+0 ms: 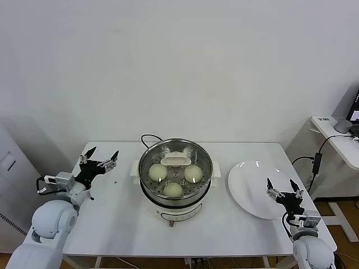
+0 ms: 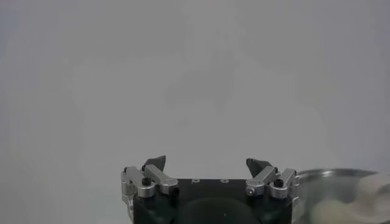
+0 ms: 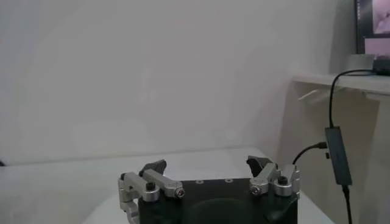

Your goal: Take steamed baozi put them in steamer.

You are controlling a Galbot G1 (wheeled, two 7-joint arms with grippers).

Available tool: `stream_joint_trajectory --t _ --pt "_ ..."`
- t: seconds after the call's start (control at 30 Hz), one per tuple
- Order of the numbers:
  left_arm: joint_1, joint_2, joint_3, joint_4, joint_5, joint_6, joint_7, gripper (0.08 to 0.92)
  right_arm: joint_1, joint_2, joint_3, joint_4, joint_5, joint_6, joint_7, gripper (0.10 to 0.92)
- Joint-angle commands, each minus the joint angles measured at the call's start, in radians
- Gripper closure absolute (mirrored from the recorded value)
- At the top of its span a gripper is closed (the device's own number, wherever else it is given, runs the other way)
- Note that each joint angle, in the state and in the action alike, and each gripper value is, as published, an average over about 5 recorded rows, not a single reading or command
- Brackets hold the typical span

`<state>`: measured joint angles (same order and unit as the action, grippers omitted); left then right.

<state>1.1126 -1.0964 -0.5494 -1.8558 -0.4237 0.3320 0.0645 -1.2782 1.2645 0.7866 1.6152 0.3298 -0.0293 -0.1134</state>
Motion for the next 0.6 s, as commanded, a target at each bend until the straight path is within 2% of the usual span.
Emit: stream_joint_trajectory --t 0.03,0.6 --pt "0.03 0.02 -0.044 0.165 -0.023 -0.041 0.015 0.177 -0.01 -0.004 0.001 0.014 -0.013 -0.028 0.018 0.203" --pt "0.035 -0.012 -0.028 0.2 -0.018 -0.041 -0.004 0.177 -0.007 -0.003 -0.001 0.008 -0.01 -0.028 0.011 0.203"
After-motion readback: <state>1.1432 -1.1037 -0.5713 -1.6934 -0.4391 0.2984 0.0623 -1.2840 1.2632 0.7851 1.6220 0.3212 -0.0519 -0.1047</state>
